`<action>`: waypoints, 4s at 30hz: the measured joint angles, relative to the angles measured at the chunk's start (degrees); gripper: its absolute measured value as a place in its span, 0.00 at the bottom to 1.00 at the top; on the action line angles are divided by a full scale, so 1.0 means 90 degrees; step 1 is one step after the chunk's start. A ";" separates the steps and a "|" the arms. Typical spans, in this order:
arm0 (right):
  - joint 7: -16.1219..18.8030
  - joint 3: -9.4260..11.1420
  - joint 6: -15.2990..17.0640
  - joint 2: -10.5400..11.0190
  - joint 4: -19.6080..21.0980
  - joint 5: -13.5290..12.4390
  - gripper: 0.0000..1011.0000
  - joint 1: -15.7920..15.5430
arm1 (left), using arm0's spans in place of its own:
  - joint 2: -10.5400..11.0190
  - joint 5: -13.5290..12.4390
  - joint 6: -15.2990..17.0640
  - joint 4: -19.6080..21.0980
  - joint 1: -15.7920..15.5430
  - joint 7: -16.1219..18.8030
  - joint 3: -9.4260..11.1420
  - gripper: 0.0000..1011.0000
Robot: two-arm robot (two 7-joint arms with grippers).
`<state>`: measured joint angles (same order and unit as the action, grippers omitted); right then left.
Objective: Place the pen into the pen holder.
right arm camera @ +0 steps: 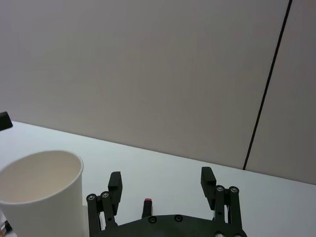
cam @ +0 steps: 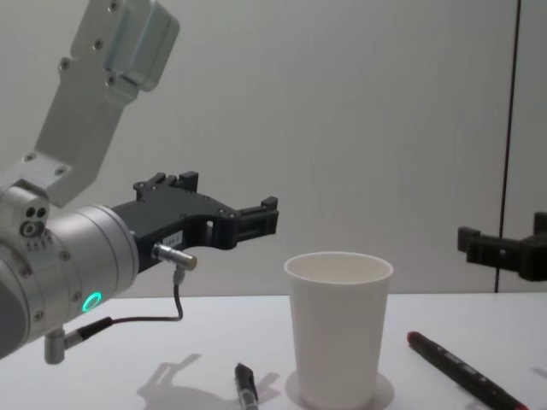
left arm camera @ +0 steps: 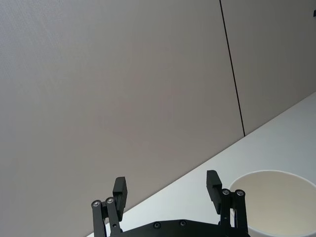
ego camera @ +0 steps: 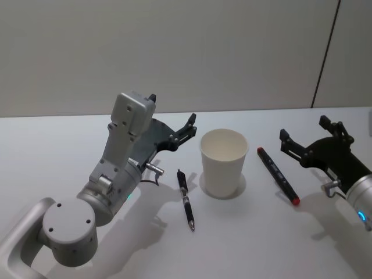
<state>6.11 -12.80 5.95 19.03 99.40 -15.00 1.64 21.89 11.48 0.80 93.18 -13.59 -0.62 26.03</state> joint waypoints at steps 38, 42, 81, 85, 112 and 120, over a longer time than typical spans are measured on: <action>0.1490 -0.0170 0.4380 -0.0702 -0.1057 0.1076 0.99 0.2385 | 0.0000 0.0000 0.0000 0.0000 0.0000 0.0000 0.0000 0.99; 0.1661 -0.0164 0.4758 -0.0709 -0.1099 0.1217 0.99 0.2580 | 0.0000 0.0000 0.0000 0.0000 0.0000 0.0000 0.0000 0.99; 0.1622 -0.0200 0.5630 -0.0777 -0.1502 0.1459 0.99 0.2625 | 0.0000 0.0000 0.0000 0.0000 0.0000 0.0000 0.0000 0.99; 0.1521 -0.0200 0.5552 -0.0818 -0.1588 0.1400 0.99 0.2589 | 0.0000 0.0000 0.0000 0.0000 0.0000 0.0000 0.0000 0.99; 0.1189 -0.0272 0.5115 -0.1060 -0.2024 0.1213 0.97 0.2482 | 0.0000 0.0000 0.0000 0.0000 0.0000 0.0000 0.0000 0.99; 0.1175 -0.0283 0.5079 -0.1082 -0.2057 0.1206 0.93 0.2481 | 0.0000 0.0000 0.0000 0.0000 0.0000 0.0000 0.0000 0.99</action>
<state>16.69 -15.35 51.66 9.29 80.89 -4.14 23.96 21.89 11.48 0.80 93.18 -13.59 -0.62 26.03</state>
